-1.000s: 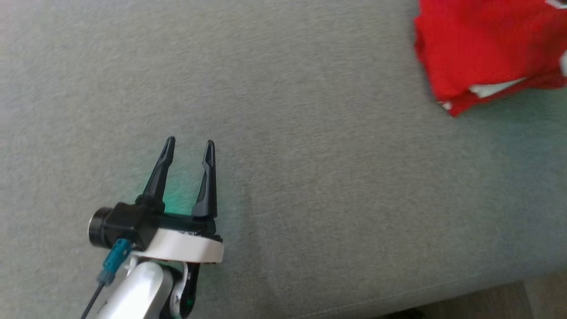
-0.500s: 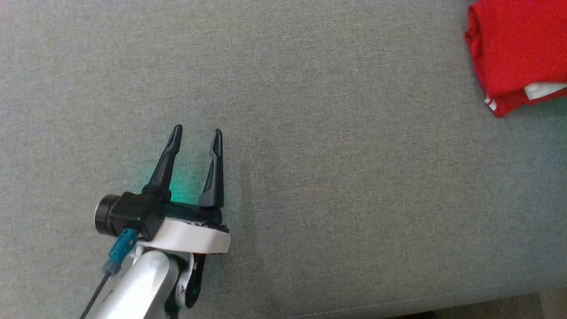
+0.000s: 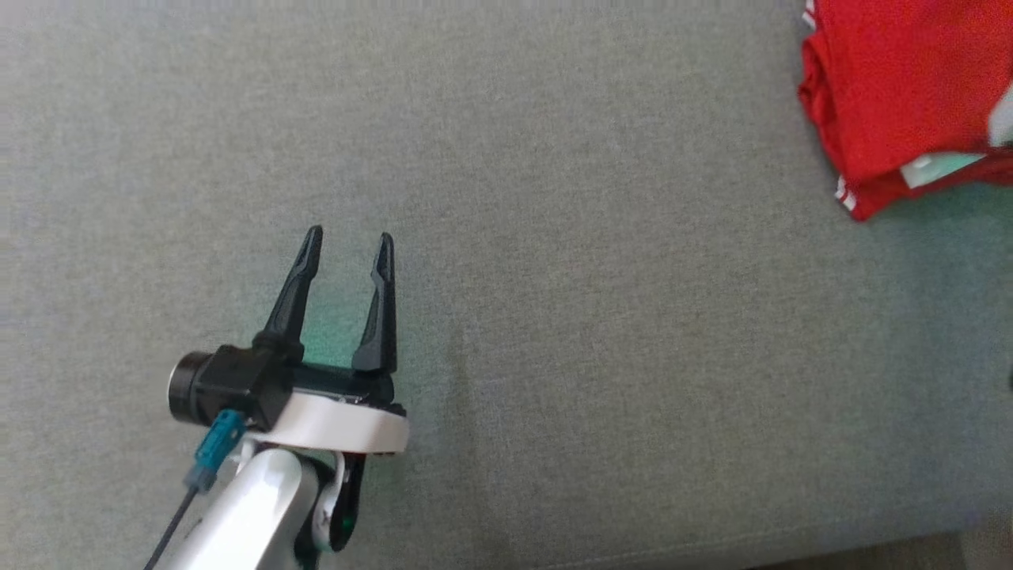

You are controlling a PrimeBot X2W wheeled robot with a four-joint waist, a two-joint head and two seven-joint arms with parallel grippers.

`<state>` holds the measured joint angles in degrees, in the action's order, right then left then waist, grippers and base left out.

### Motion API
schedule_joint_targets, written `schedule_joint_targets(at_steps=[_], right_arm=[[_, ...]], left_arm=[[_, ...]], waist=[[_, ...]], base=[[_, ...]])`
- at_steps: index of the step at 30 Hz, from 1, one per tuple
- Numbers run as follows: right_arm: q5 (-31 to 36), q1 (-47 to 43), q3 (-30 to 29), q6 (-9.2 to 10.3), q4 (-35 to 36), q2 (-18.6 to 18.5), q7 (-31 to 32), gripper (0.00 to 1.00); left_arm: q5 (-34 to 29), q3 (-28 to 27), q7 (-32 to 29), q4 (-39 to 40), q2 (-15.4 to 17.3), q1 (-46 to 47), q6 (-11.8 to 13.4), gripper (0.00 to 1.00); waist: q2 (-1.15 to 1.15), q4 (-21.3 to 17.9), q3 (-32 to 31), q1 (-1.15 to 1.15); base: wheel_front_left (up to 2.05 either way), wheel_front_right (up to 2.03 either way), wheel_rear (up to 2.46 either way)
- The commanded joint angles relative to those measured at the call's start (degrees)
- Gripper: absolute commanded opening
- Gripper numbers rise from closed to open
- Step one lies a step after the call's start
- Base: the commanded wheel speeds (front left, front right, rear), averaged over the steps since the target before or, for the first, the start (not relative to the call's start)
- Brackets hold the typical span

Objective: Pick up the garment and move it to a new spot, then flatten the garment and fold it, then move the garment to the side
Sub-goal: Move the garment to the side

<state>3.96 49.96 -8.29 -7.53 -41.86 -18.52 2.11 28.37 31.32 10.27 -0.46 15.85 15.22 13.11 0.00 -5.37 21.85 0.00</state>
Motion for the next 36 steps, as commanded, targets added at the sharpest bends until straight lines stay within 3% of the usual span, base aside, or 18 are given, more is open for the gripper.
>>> schedule_joint_targets(at_steps=[1, 12, 21, 26, 36], right_arm=[[-0.7, 0.9, 1.5, 0.04, 1.8, 0.4, -0.7, 1.0], [-4.7, -6.6, 6.1, 0.04, 4.4, 8.5, -4.6, 1.0], [-5.5, -22.7, 5.5, 0.04, 14.5, 14.5, -7.4, 1.0], [-5.9, -32.2, 5.8, 0.04, 21.3, 15.5, -9.3, 1.0], [-13.6, -51.2, 9.9, 0.04, 34.7, 15.6, -10.5, 1.0]], left_arm=[[0.6, -2.4, 0.9, 1.2, 0.5, 0.3, 0.2, 1.0], [4.2, -6.4, 3.4, -2.8, 0.3, -5.7, 1.4, 1.0], [5.8, -8.6, 4.3, -4.7, 0.2, -12.1, 1.7, 1.0], [5.6, -8.0, 4.4, -5.8, -0.2, -13.8, 1.4, 1.0], [6.1, -9.3, 4.6, -6.3, -1.5, -17.3, 1.3, 1.0]], waist=[[0.0, 0.4, -2.1, 0.0], [0.0, 4.2, -13.7, 0.0], [0.0, 7.4, -19.5, 0.0], [0.0, 8.5, -21.3, 0.0], [0.0, 10.0, -23.3, 0.0]], base=[[0.0, 0.0, 0.0], [0.0, 0.0, 0.0], [0.0, 0.0, 0.0], [0.0, 0.0, 0.0], [0.0, 0.0, 0.0]])
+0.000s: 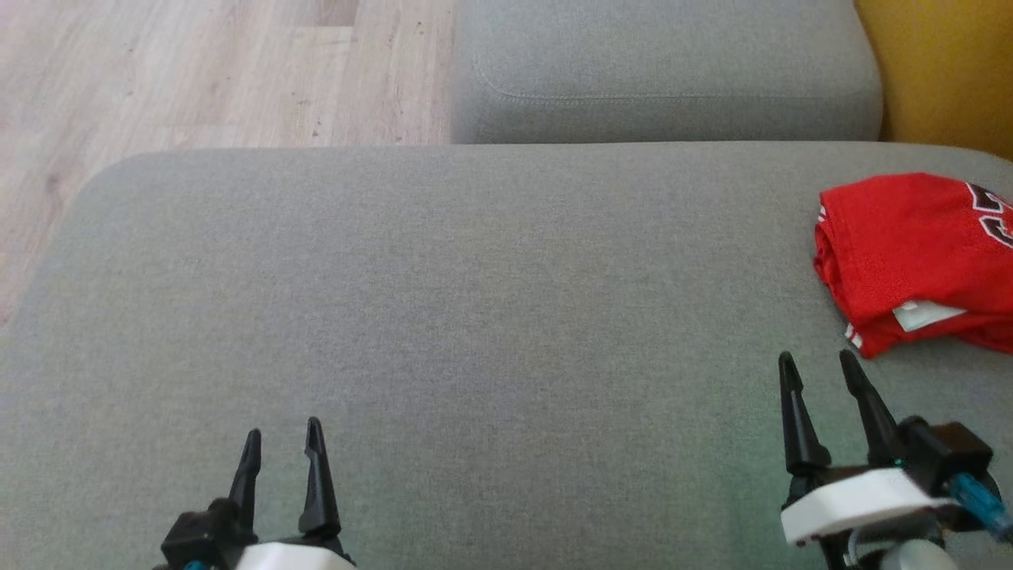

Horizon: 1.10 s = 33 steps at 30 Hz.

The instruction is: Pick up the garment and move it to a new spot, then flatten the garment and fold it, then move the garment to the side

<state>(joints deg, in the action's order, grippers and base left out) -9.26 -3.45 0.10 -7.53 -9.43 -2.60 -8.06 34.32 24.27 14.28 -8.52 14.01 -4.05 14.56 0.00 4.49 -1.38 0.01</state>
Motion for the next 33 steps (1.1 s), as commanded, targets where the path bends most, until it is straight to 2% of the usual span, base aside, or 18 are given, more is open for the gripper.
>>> schedule_joint_targets(at_steps=[1, 8, 25, 26, 29, 33], right_arm=[[-0.9, 1.2, 1.7, 0.04, 3.0, -0.3, -0.1, 1.0], [-0.7, -1.5, 2.2, 0.04, 5.8, -0.3, 0.8, 1.0], [-1.2, -1.6, 2.5, 0.04, 6.2, -0.3, 1.1, 1.0], [-0.8, -3.1, 1.2, 0.0, 4.0, 0.0, 1.1, 0.0], [-1.1, -3.6, 1.3, 0.0, 0.3, 0.0, 1.1, 0.0], [-3.2, -3.4, 1.3, 0.0, 0.3, -0.1, 1.2, 0.0]], left_arm=[[0.1, -2.3, 0.6, 1.8, 0.2, 1.7, -0.3, 1.0], [-0.7, -2.4, 0.7, 1.4, -0.1, 0.9, -0.4, 1.0], [-1.2, -1.4, 0.3, 1.1, 0.3, 1.4, -0.4, 1.0], [-1.0, 0.1, -0.1, -0.6, -0.2, -1.0, -0.5, 0.0], [-0.8, 0.2, -0.1, -3.6, -0.6, -1.7, -0.5, 0.0], [0.6, -0.5, -0.6, -3.6, -0.9, -1.5, -1.0, 0.0]], waist=[[0.0, 0.2, -0.1, -0.01], [0.0, 0.1, -0.3, -0.01], [0.0, -0.3, 0.1, -0.01], [0.0, -0.3, 0.1, -0.01], [0.0, -0.3, 0.2, -0.01], [0.0, -0.4, 0.2, -0.01]], base=[[0.0, 0.0, 0.0], [0.0, 0.0, 0.0], [0.0, 0.0, 0.0], [0.0, 0.0, 0.0], [0.0, 0.0, 0.0], [0.0, 0.0, 0.0]])
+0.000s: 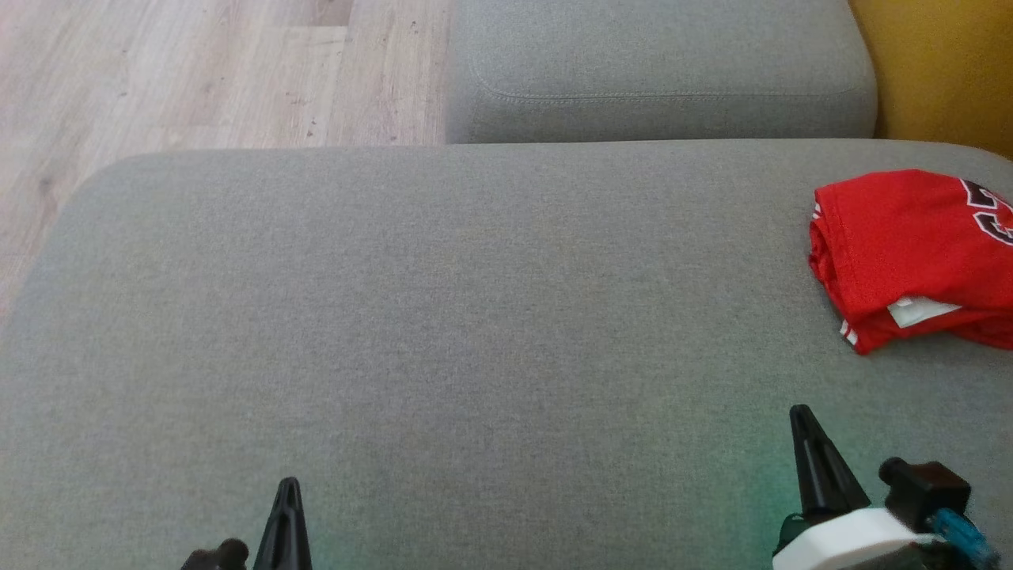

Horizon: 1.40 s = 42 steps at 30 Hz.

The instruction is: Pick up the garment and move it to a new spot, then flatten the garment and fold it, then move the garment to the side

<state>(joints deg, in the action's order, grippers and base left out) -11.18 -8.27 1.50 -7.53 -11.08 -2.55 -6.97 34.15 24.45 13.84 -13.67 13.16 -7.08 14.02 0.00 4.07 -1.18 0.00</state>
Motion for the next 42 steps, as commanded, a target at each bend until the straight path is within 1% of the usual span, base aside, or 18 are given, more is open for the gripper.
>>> schedule_joint_targets(at_steps=[1, 38, 42], right_arm=[[-1.9, 1.5, -0.1, 0.0, 1.9, -0.2, 0.2, 0.0], [-27.4, 5.5, -1.2, 0.01, 0.4, -1.2, 3.2, 0.0], [-29.4, 5.8, -1.3, 0.02, 0.3, -1.3, 3.5, 0.0]], left_arm=[[1.3, -0.9, -0.3, 1.6, -0.1, 1.7, -0.6, 0.0], [19.1, -9.6, -6.0, 0.8, -2.8, 5.3, -7.1, 0.0], [20.5, -10.3, -6.5, 0.8, -3.0, 5.5, -7.6, 0.0]], waist=[[0.0, -0.1, 0.0, 0.0], [0.0, -1.3, 0.4, 0.0], [0.0, -1.4, 0.5, 0.0]], base=[[0.0, 0.0, 0.0], [0.0, 0.0, 0.0], [0.0, 0.0, 0.0]])
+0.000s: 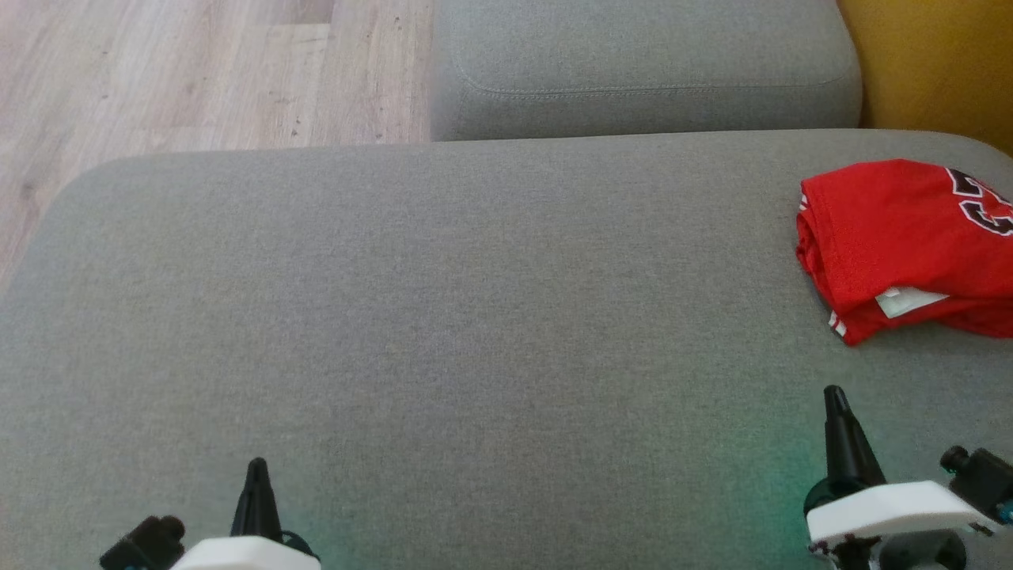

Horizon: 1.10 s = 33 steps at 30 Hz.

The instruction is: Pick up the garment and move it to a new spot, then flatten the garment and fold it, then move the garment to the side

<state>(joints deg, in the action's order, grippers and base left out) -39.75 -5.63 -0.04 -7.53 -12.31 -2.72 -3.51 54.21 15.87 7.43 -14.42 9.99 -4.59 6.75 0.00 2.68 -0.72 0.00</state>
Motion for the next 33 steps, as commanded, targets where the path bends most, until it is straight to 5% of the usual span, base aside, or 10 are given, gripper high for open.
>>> schedule_joint_targets(at_steps=[1, 33], right_arm=[[-1.5, 3.2, 0.2, 0.02, 1.5, -1.1, 0.1, 0.0], [-22.7, 6.6, -1.5, 0.03, 0.3, -1.4, 3.3, 0.0]], left_arm=[[0.9, -2.0, -0.2, 1.5, 0.0, 3.1, -0.5, 0.0], [16.1, -9.8, -5.5, 1.1, -2.6, 6.2, -6.0, 0.0]], waist=[[0.0, 0.0, 0.0, 0.0], [0.0, -1.1, 0.4, 0.0]], base=[[0.0, 0.0, 0.0], [0.0, 0.0, 0.0]])
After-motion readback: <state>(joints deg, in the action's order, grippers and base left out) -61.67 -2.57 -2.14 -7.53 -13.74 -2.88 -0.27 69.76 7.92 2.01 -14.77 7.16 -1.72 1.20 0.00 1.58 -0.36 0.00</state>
